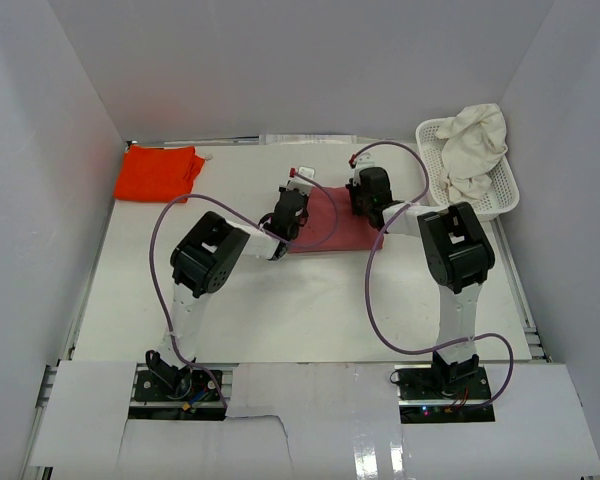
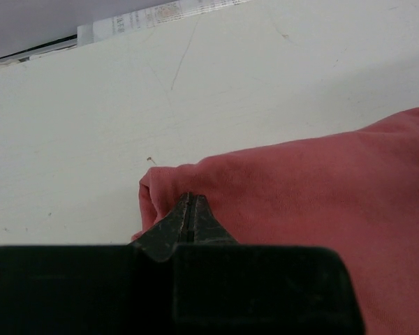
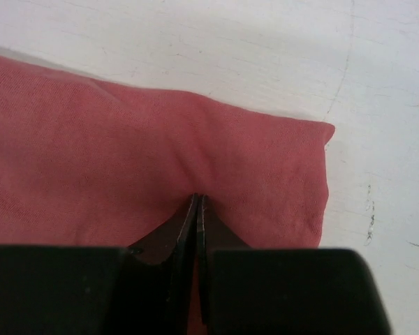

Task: Fold and stack the t-shirts
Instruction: Smooth out wrinkles on the folded tshirt

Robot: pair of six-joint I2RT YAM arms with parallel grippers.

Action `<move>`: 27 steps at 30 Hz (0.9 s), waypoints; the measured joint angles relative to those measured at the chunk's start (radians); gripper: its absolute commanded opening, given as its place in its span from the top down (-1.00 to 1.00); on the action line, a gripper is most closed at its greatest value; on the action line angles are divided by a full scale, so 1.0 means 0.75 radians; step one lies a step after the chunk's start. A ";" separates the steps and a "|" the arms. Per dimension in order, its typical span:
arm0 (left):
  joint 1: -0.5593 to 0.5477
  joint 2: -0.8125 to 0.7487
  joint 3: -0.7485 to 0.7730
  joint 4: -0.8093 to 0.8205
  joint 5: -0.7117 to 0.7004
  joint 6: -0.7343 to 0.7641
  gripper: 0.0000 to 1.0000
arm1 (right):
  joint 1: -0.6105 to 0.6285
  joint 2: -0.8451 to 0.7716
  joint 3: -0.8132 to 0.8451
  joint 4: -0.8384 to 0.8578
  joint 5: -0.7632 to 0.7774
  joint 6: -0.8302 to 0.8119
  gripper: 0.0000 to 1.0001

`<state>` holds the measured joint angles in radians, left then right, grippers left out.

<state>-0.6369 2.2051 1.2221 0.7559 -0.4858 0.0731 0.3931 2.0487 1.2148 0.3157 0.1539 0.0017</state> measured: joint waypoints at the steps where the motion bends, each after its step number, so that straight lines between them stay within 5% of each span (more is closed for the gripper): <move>1: 0.000 0.001 0.007 -0.012 0.000 -0.001 1.00 | 0.000 0.000 0.004 -0.004 0.000 -0.001 0.85; 12: 0.000 -0.046 0.004 -0.081 0.024 -0.026 1.00 | 0.008 -0.095 -0.005 -0.049 -0.002 -0.003 0.84; 20: -0.049 -0.384 -0.247 -0.077 -0.034 -0.114 1.00 | 0.058 -0.480 -0.279 0.010 0.013 0.033 0.83; 27: -0.138 -0.490 -0.358 -0.108 -0.032 -0.201 1.00 | 0.099 -0.521 -0.451 -0.019 0.021 0.114 0.85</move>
<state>-0.7406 1.8378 0.9535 0.6746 -0.5095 -0.0780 0.4675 1.6581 0.8768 0.3012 0.1699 0.0875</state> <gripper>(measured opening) 0.022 0.082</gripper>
